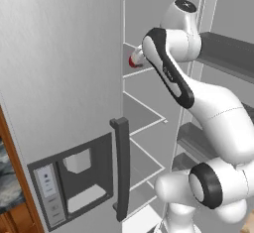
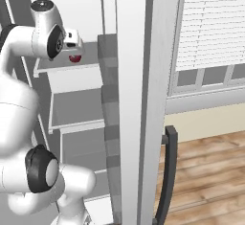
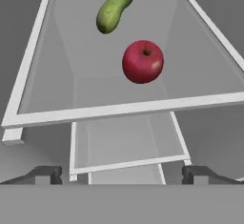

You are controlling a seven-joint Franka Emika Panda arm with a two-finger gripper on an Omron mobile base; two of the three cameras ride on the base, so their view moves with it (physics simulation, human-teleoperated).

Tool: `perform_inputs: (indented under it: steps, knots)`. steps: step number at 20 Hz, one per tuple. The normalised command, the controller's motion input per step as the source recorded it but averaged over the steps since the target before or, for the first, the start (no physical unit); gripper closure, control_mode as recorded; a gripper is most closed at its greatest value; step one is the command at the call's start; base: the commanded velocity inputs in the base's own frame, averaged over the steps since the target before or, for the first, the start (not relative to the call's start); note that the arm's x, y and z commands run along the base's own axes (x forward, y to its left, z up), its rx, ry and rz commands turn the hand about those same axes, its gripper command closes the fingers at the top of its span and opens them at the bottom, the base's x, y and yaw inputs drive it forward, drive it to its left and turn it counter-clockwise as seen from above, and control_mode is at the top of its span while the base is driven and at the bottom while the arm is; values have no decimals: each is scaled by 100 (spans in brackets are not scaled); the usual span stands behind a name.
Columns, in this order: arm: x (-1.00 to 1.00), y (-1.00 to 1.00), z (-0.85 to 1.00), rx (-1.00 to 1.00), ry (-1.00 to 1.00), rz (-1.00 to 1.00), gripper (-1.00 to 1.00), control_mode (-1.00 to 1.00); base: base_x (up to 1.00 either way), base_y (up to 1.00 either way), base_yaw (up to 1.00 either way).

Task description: Pick up the banana and apple from the fridge and place one fruit on each plate on the dining counter.

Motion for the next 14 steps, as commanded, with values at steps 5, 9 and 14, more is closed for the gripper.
perform_inputs:
  steps: [5,9,14]
  knots:
    - [73,1,-38,0,-8,-4,-100,-100,0,0,0]
    - [11,0,-16,0,-18,-6,-100,-100,0,0,0]
    - [0,2,-2,1,-29,-1,-100,-100,0,0,0]
